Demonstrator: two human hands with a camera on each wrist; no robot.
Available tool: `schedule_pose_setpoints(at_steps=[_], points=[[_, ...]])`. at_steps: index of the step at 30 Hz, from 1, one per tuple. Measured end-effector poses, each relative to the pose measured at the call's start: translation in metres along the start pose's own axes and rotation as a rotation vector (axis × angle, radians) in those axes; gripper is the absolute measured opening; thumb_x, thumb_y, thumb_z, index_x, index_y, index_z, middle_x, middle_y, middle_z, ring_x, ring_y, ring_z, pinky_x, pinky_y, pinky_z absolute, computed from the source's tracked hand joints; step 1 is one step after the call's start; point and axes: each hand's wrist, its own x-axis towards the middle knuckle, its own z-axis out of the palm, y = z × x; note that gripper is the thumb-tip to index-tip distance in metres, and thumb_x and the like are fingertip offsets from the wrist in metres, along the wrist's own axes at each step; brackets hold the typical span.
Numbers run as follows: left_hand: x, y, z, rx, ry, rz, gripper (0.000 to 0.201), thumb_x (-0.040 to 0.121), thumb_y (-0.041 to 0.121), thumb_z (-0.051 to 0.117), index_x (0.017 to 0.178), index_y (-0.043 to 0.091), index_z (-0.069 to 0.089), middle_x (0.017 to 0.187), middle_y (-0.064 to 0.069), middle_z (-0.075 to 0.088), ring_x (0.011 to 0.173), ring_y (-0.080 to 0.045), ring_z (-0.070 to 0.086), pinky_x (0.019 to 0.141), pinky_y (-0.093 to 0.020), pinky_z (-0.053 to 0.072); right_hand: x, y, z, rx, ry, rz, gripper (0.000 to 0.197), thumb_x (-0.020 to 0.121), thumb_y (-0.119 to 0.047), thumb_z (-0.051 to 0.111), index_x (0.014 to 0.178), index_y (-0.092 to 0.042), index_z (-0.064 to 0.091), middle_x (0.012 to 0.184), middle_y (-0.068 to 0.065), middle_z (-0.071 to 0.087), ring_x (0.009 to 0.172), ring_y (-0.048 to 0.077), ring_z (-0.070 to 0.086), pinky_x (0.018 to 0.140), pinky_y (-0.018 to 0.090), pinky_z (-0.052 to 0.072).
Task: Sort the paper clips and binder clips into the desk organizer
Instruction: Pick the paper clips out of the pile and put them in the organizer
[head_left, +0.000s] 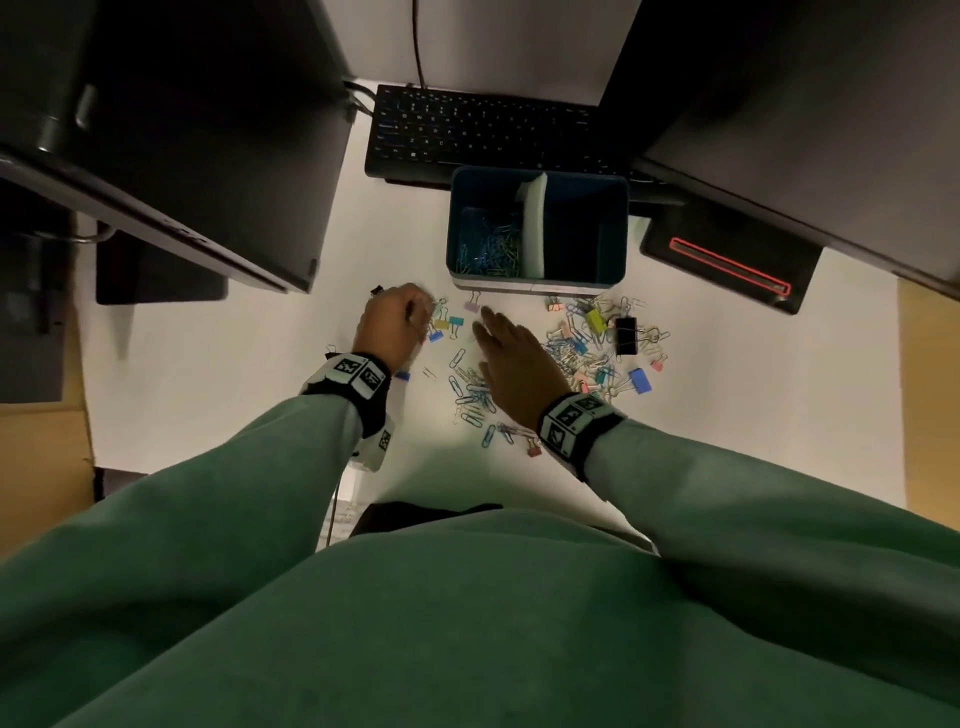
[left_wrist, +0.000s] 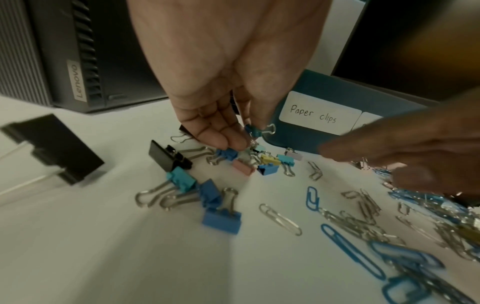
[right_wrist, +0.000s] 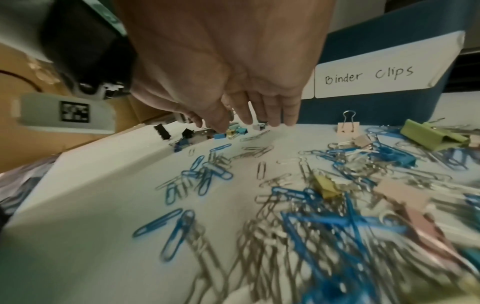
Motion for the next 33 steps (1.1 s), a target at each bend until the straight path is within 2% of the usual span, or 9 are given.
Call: schedule_pose_setpoints(at_steps=[6, 10, 13, 15, 18, 21, 25, 30, 33], points=[[-0.006, -0.001, 0.003, 0.015, 0.026, 0.004, 0.024, 0.091, 0.022, 0.058, 0.115, 0.024, 0.057, 0.098, -0.004, 0.062, 0.085, -0.020, 0.062, 0.080, -0.034, 0.052, -0.020, 0.002, 0.018, -0.061, -0.161, -0.132, 0.055, 0.103, -0.021, 0.035, 0.150, -0.002, 0.015, 0.160, 0.018, 0.006, 0.148, 0.031, 0.010, 0.120, 0.044, 0.020], [-0.046, -0.003, 0.006, 0.119, -0.008, 0.071, 0.045, 0.083, 0.031, 0.071, 0.122, 0.021, 0.051, 0.117, -0.004, 0.053, 0.094, -0.017, 0.058, 0.080, -0.036, 0.053, -0.041, 0.010, 0.010, 0.030, -0.138, -0.070, 0.074, 0.094, -0.036, 0.056, 0.152, -0.008, 0.017, 0.160, 0.013, 0.014, 0.147, 0.029, 0.016, 0.119, 0.039, 0.015], [-0.078, -0.006, 0.024, 0.347, -0.216, 0.152, 0.086, 0.073, 0.034, 0.081, 0.143, 0.017, 0.034, 0.137, -0.010, 0.041, 0.117, -0.023, 0.048, 0.093, -0.039, 0.048, -0.039, 0.010, 0.007, -0.031, -0.116, 0.025, 0.096, 0.078, -0.049, 0.071, 0.149, -0.006, 0.023, 0.150, 0.017, 0.028, 0.135, 0.033, 0.033, 0.111, 0.043, 0.035], [-0.083, -0.006, 0.038, 0.446, -0.242, 0.192, 0.100, 0.067, 0.034, 0.085, 0.147, 0.014, 0.027, 0.140, -0.012, 0.036, 0.120, -0.026, 0.047, 0.092, -0.039, 0.050, -0.035, 0.000, 0.013, -0.008, -0.096, 0.019, 0.082, 0.077, -0.040, 0.075, 0.139, -0.004, 0.036, 0.138, 0.015, 0.039, 0.121, 0.031, 0.044, 0.097, 0.042, 0.048], [-0.076, 0.001, 0.051, 0.423, -0.231, 0.210, 0.086, 0.070, 0.029, 0.084, 0.140, 0.009, 0.038, 0.133, -0.012, 0.041, 0.114, -0.026, 0.050, 0.093, -0.035, 0.049, -0.028, -0.011, 0.017, 0.064, -0.027, 0.034, 0.040, 0.088, -0.020, 0.065, 0.121, -0.006, 0.050, 0.122, 0.012, 0.047, 0.107, 0.027, 0.052, 0.075, 0.036, 0.052], [-0.072, 0.007, 0.057, 0.368, -0.209, 0.227, 0.047, 0.080, 0.018, 0.074, 0.122, 0.008, 0.053, 0.119, -0.011, 0.048, 0.099, -0.025, 0.055, 0.084, -0.031, 0.047, -0.025, -0.007, 0.021, 0.121, -0.044, 0.047, 0.017, 0.091, -0.009, 0.058, 0.107, -0.006, 0.055, 0.108, 0.012, 0.052, 0.093, 0.029, 0.057, 0.068, 0.031, 0.042], [-0.068, 0.010, 0.060, 0.366, -0.192, 0.280, 0.010, 0.089, 0.009, 0.059, 0.098, 0.003, 0.060, 0.102, -0.013, 0.052, 0.083, -0.027, 0.055, 0.070, -0.026, 0.038, -0.028, 0.010, 0.017, 0.318, -0.043, 0.143, 0.008, 0.088, -0.010, 0.061, 0.094, -0.008, 0.063, 0.095, 0.010, 0.058, 0.082, 0.026, 0.058, 0.076, 0.037, 0.050], [-0.066, 0.006, 0.058, 0.344, -0.209, 0.282, 0.005, 0.086, 0.004, 0.056, 0.090, 0.002, 0.059, 0.094, -0.013, 0.053, 0.074, -0.028, 0.056, 0.066, -0.036, 0.050, -0.043, 0.028, -0.013, 0.664, 0.030, 0.240, 0.007, 0.089, -0.017, 0.065, 0.093, -0.011, 0.067, 0.086, -0.001, 0.068, 0.075, 0.013, 0.063, 0.076, 0.030, 0.054], [-0.069, 0.005, 0.056, 0.360, -0.228, 0.296, 0.007, 0.086, 0.003, 0.054, 0.091, 0.002, 0.059, 0.095, -0.013, 0.054, 0.074, -0.026, 0.057, 0.064, -0.030, 0.046, -0.039, 0.025, -0.056, 0.852, 0.168, 0.229, 0.010, 0.089, -0.016, 0.066, 0.096, -0.009, 0.067, 0.085, -0.004, 0.069, 0.068, 0.001, 0.064, 0.070, 0.018, 0.055]])
